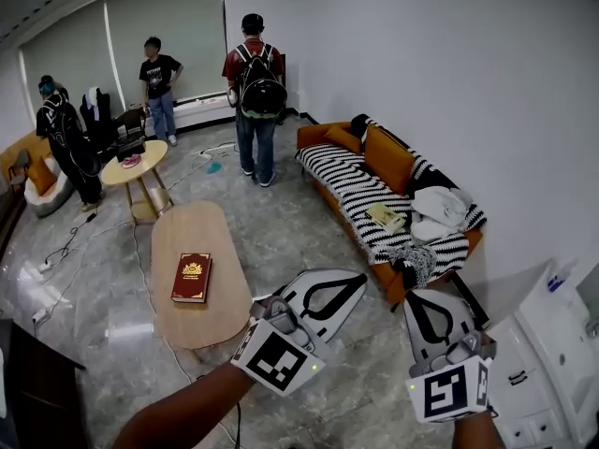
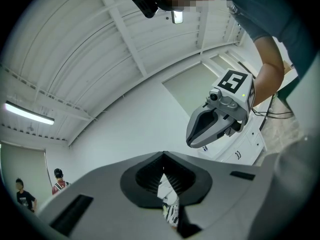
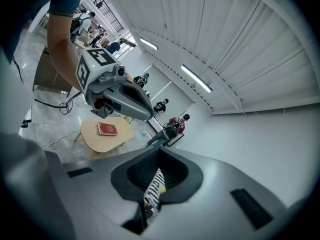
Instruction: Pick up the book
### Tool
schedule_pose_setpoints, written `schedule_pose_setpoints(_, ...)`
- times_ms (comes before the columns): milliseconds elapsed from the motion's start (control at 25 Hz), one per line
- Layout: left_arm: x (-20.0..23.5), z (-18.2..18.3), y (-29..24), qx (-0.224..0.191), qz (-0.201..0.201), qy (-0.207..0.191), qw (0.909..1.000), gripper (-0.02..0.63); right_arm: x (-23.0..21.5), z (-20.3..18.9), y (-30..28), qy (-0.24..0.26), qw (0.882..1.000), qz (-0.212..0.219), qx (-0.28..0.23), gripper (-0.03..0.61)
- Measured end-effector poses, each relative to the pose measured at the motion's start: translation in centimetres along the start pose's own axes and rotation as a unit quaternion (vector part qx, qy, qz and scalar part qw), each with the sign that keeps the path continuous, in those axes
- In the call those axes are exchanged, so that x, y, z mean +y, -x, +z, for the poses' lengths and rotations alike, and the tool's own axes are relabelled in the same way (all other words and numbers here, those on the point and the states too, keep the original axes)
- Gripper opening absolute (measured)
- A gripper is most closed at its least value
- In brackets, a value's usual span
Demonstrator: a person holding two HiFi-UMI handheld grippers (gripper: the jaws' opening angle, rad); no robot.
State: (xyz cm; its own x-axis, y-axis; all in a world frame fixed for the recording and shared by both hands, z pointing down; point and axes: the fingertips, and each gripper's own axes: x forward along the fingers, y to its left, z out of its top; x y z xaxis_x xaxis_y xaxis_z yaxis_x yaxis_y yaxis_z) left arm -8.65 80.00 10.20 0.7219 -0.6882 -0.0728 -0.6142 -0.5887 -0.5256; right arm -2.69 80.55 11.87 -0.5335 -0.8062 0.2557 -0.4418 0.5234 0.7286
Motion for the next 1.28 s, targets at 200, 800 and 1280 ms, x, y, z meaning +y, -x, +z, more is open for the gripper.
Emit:
schedule_pose_setpoints(200,0.6,-0.6,-1.7,0.002,0.003,-0.001,1.0000,0.003,-1.1,-1.4,-1.0,-0.003,1.000,0.001,0.000,0.012)
schedule_pose_setpoints(800,0.0,-2.9,-13.3,0.038,0.014,-0.017,0.9990,0.003,-7.7,-10.2,-4.2,-0.014,0.999,0.021,-0.029,0.012)
schedule_pose_setpoints(1280,1.4,-4.1,-18.7,0.047,0.005,-0.025,0.9986,0.003,-11.8,-13.6,-6.7,-0.032,0.999,0.012,-0.034,0.012)
